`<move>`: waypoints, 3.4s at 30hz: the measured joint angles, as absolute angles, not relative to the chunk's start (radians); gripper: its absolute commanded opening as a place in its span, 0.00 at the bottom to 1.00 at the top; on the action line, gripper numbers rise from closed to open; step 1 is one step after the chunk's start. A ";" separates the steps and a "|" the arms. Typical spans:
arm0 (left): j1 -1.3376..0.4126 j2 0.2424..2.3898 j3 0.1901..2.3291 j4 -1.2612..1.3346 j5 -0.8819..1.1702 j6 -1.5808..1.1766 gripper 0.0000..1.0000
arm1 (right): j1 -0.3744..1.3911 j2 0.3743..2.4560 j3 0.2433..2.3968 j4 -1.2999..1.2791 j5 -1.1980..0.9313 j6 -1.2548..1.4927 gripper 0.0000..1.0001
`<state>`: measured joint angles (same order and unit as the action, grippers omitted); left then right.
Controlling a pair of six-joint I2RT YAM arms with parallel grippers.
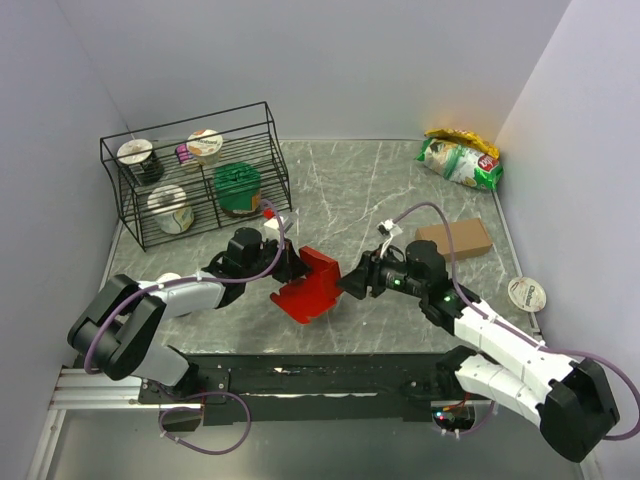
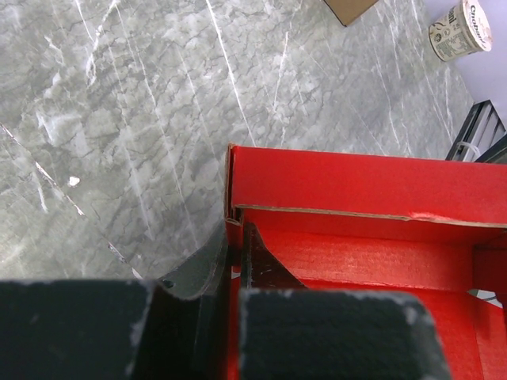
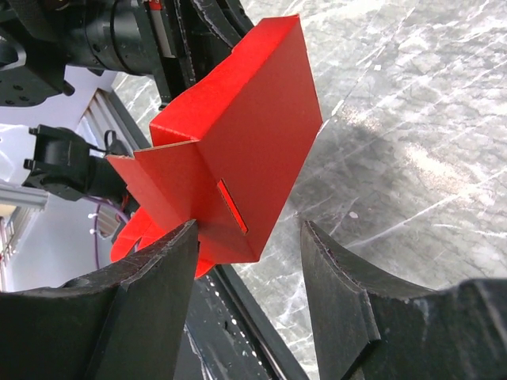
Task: Fold the paper box
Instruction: Fold the paper box at the center of the board.
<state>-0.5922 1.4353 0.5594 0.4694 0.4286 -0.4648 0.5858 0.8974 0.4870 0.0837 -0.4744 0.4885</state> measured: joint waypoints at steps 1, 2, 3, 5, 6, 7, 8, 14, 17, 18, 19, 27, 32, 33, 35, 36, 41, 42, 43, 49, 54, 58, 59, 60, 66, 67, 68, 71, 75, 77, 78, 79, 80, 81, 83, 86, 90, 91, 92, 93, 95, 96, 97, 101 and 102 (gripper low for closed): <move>-0.592 1.435 0.559 0.469 0.428 -0.465 0.01 | 0.591 0.902 0.489 0.086 -0.469 0.488 0.61; -0.592 1.435 0.559 0.469 0.428 -0.465 0.01 | 0.597 0.907 0.491 0.088 -0.462 0.488 0.61; -0.592 1.435 0.559 0.469 0.426 -0.465 0.01 | 0.604 0.912 0.493 0.091 -0.456 0.485 0.61; -0.593 1.435 0.559 0.467 0.421 -0.465 0.01 | 0.617 0.923 0.498 0.091 -0.448 0.481 0.61; -0.593 1.435 0.559 0.467 0.421 -0.465 0.01 | 0.624 0.928 0.501 0.091 -0.443 0.481 0.61; -0.593 1.435 0.559 0.467 0.420 -0.465 0.01 | 0.633 0.934 0.506 0.090 -0.436 0.479 0.60; -0.593 1.435 0.559 0.467 0.420 -0.465 0.01 | 0.642 0.937 0.511 0.090 -0.429 0.477 0.59; -0.598 1.435 0.559 0.467 0.415 -0.465 0.01 | 0.687 0.939 0.529 0.086 -0.375 0.461 0.52; -0.600 1.435 0.559 0.467 0.406 -0.465 0.01 | 0.699 0.939 0.532 0.081 -0.345 0.451 0.51; -0.603 1.435 0.559 0.467 0.398 -0.465 0.01 | 0.704 0.939 0.533 0.078 -0.332 0.448 0.51; -0.607 1.435 0.559 0.466 0.390 -0.464 0.01 | 0.707 0.940 0.538 0.068 -0.319 0.447 0.51; -0.659 1.400 0.545 0.443 0.254 -0.456 0.01 | 0.759 0.968 0.573 0.009 -0.200 0.437 0.50; -0.692 1.367 0.523 0.435 0.164 -0.456 0.01 | 0.778 0.982 0.583 -0.016 -0.119 0.440 0.50; -0.697 1.363 0.521 0.435 0.150 -0.456 0.01 | 0.780 0.985 0.585 -0.016 -0.107 0.440 0.49; -0.705 1.355 0.516 0.435 0.127 -0.455 0.01 | 0.782 0.987 0.585 -0.016 -0.087 0.441 0.47; -0.709 1.352 0.514 0.435 0.117 -0.454 0.01 | 0.783 0.987 0.585 -0.016 -0.078 0.441 0.47; -0.730 1.333 0.501 0.434 0.074 -0.448 0.01 | 0.790 0.991 0.585 -0.018 -0.036 0.448 0.46; -0.733 1.328 0.497 0.434 0.065 -0.447 0.01 | 0.792 0.992 0.585 -0.018 -0.028 0.449 0.46; -0.738 1.321 0.493 0.434 0.054 -0.447 0.01 | 0.793 0.992 0.585 -0.019 -0.018 0.451 0.46; -0.767 1.306 0.490 0.416 -0.007 -0.446 0.01 | 0.801 1.015 0.585 -0.023 0.053 0.471 0.47; -0.785 1.296 0.490 0.399 -0.044 -0.446 0.01 | 0.808 1.033 0.585 -0.034 0.123 0.488 0.46; -0.798 1.291 0.490 0.391 -0.071 -0.446 0.01 | 0.812 1.040 0.585 -0.044 0.176 0.508 0.41; -0.801 1.291 0.490 0.389 -0.077 -0.447 0.01 | 0.814 1.042 0.585 -0.047 0.188 0.512 0.40; -0.805 1.291 0.490 0.385 -0.082 -0.447 0.01 | 0.815 1.046 0.585 -0.049 0.199 0.516 0.38; -0.830 1.291 0.490 0.367 -0.116 -0.446 0.01 | 0.820 1.076 0.590 -0.070 0.252 0.538 0.33; -0.835 1.291 0.490 0.364 -0.124 -0.446 0.01 | 0.822 1.082 0.591 -0.075 0.262 0.543 0.32; -0.839 1.291 0.490 0.360 -0.131 -0.446 0.01 | 0.824 1.089 0.593 -0.081 0.272 0.550 0.31; -0.860 1.287 0.490 0.349 -0.157 -0.445 0.01 | 0.831 1.112 0.607 -0.105 0.310 0.578 0.30; -0.894 1.279 0.492 0.338 -0.205 -0.441 0.01 | 0.841 1.142 0.629 -0.138 0.368 0.621 0.29; -0.910 1.279 0.498 0.324 -0.229 -0.439 0.01 | 0.846 1.158 0.637 -0.152 0.393 0.640 0.27; -0.916 1.279 0.503 0.317 -0.243 -0.439 0.01 | 0.849 1.169 0.641 -0.159 0.406 0.649 0.27; -0.923 1.279 0.508 0.308 -0.256 -0.439 0.01 | 0.849 1.178 0.646 -0.165 0.418 0.661 0.27; -0.930 1.279 0.514 0.299 -0.266 -0.440 0.01 | 0.851 1.188 0.652 -0.171 0.431 0.672 0.27; -0.936 1.279 0.520 0.289 -0.279 -0.440 0.01 | 0.852 1.196 0.658 -0.177 0.442 0.683 0.26; -0.944 1.279 0.529 0.274 -0.300 -0.442 0.01 | 0.855 1.214 0.670 -0.184 0.463 0.701 0.26; -0.954 1.279 0.539 0.258 -0.321 -0.443 0.01 | 0.856 1.234 0.674 -0.180 0.482 0.718 0.24; -0.959 1.279 0.539 0.252 -0.334 -0.451 0.01 | 0.857 1.249 0.674 -0.167 0.488 0.721 0.19; -0.960 1.279 0.539 0.251 -0.337 -0.454 0.01 | 0.858 1.253 0.674 -0.167 0.490 0.721 0.17; -0.962 1.279 0.539 0.250 -0.341 -0.457 0.01 | 0.858 1.260 0.674 -0.167 0.491 0.724 0.17; -0.965 1.279 0.539 0.247 -0.345 -0.459 0.01 | 0.859 1.270 0.675 -0.168 0.493 0.730 0.16; -0.973 1.279 0.539 0.240 -0.356 -0.466 0.01 | 0.859 1.299 0.686 -0.174 0.501 0.741 0.15; -0.976 1.279 0.539 0.235 -0.364 -0.469 0.01 | 0.859 1.319 0.694 -0.178 0.505 0.746 0.14; -0.979 1.279 0.539 0.231 -0.368 -0.470 0.01 | 0.859 1.337 0.704 -0.182 0.508 0.753 0.13; -0.985 1.279 0.553 0.197 -0.405 -0.480 0.01 | 0.859 1.377 0.723 -0.189 0.509 0.785 0.10; -0.986 1.279 0.558 0.195 -0.415 -0.480 0.01 | 0.859 1.378 0.724 -0.190 0.509 0.794 0.10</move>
<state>-0.9859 1.2785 0.5575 0.1951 -0.4149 -0.4801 0.8585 1.3781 0.7238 -0.1902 0.5091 0.7937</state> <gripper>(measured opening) 0.077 0.197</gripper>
